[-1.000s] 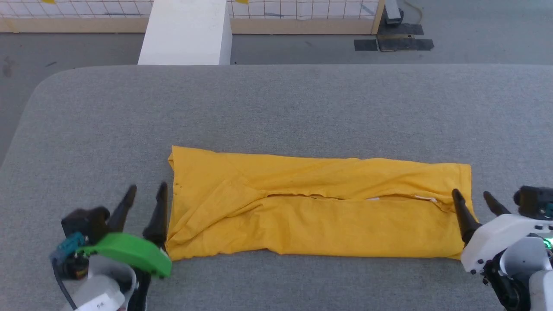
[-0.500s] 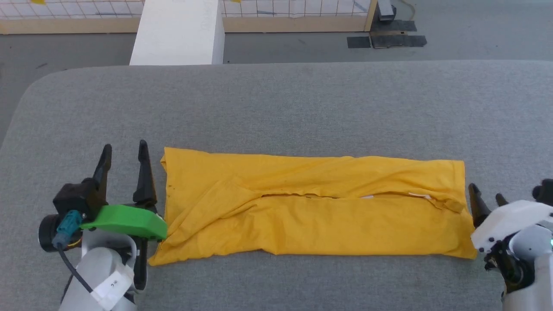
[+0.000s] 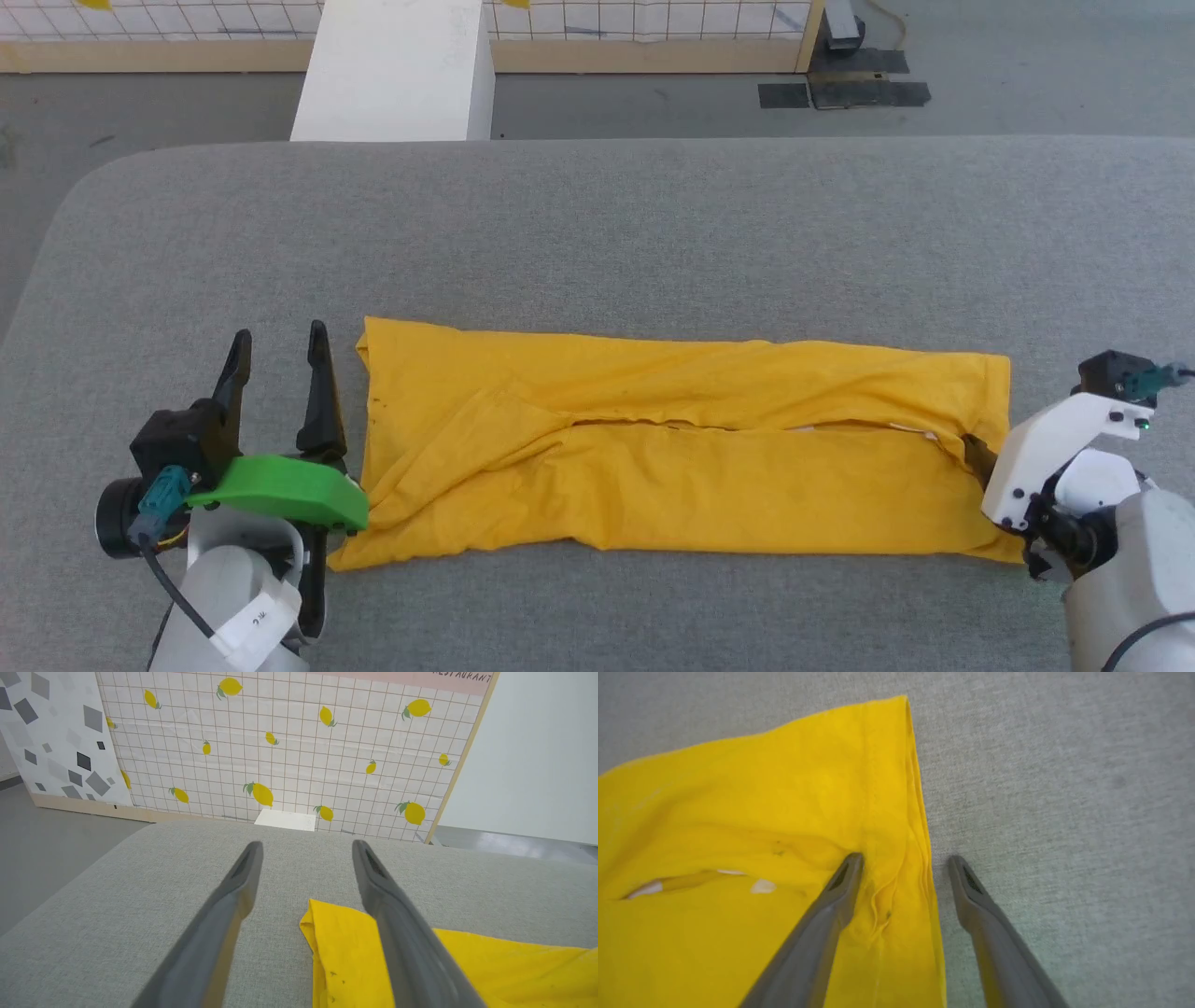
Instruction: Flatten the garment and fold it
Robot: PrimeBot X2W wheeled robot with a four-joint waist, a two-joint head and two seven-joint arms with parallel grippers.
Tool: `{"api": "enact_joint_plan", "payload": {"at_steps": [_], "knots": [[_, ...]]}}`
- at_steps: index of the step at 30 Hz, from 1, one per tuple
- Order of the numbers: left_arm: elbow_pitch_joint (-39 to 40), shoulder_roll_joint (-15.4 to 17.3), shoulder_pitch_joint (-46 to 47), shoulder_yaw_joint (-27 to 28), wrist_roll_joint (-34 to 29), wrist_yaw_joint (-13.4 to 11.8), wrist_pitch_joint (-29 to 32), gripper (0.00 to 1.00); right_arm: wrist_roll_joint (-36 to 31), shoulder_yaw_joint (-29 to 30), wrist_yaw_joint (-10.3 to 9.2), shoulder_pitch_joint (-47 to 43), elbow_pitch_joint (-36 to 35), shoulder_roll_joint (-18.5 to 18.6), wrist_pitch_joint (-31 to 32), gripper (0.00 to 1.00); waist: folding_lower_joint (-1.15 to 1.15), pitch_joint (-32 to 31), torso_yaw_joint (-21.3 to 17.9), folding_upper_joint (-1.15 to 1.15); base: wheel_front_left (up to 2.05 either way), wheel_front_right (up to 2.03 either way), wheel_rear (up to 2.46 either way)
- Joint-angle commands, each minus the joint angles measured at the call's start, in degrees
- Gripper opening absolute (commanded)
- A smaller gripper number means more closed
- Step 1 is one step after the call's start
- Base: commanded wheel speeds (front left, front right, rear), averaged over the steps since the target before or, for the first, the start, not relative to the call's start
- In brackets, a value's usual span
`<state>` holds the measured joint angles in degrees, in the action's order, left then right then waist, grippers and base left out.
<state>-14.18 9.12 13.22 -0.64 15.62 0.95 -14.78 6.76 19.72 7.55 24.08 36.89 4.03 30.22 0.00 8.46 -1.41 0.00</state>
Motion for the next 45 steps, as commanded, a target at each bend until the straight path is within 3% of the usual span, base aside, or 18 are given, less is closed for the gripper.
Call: {"api": "enact_joint_plan", "payload": {"at_steps": [1, 2, 3, 4, 11, 22, 29, 36, 45], "knots": [[-0.3, -0.4, -0.3, 0.5, -0.6, 0.4, -0.2, 1.00, 0.7, -1.1, -0.06, -1.2, 2.1, -1.1, 2.9, 0.38, 0.00, 0.0, 0.1, 0.00, 0.00, 0.00, 0.00], [-0.6, -0.6, -0.4, 0.9, -0.8, 0.5, -0.2, 1.00, 0.9, -1.7, -0.06, -1.2, 1.7, -1.1, 3.4, 0.26, 0.00, 0.0, 0.0, 0.00, 0.00, 0.00, 0.00], [-0.8, -0.8, -0.4, 1.1, -0.9, 0.7, -0.2, 1.00, 0.9, -2.0, -0.06, -1.2, 0.8, -1.1, 3.0, 0.07, 0.00, 0.1, 0.0, 0.00, 0.00, 0.00, 0.00], [-1.0, -0.9, -0.3, 1.4, -1.0, 0.9, -0.2, 1.00, 0.6, -1.9, -0.06, -1.2, -0.3, -1.1, 1.9, 0.00, 0.00, 0.2, 0.0, 0.00, 0.00, 0.00, 0.00], [-1.7, -2.1, -0.2, 2.8, -1.9, 2.0, -0.2, 1.00, -3.8, 1.2, -0.06, -2.7, -5.4, -1.1, 0.0, 0.00, 0.00, 0.3, 0.1, 0.00, 0.00, 0.00, 0.00], [-2.6, -3.2, 0.3, 3.9, -3.2, 3.3, -0.2, 1.00, -16.2, 14.3, -0.06, -2.6, -14.2, -0.4, -6.9, 0.00, 0.00, 0.7, 0.7, 0.00, 0.00, 0.00, 0.00], [-2.9, -3.6, 0.2, 4.5, -3.8, 3.8, -0.2, 1.00, -19.6, 14.5, -0.06, -2.3, -15.8, 1.7, -9.9, 0.00, 0.00, 0.5, 1.1, 0.00, 0.00, 0.00, 0.00], [-3.7, -4.0, -0.3, 4.6, -4.4, 4.4, -0.2, 1.00, -17.1, 7.6, -0.06, -4.2, -21.3, 0.8, -6.6, 0.00, 0.00, -0.8, 1.8, 0.00, 0.00, 0.00, 0.00], [-3.6, -4.3, -0.7, 4.7, -5.2, 4.8, -0.2, 1.00, -7.9, -17.4, -0.06, -10.8, -42.4, -0.3, 9.5, 0.00, 0.00, -1.6, 2.1, 0.00, 0.00, 0.00, 0.00]]}}
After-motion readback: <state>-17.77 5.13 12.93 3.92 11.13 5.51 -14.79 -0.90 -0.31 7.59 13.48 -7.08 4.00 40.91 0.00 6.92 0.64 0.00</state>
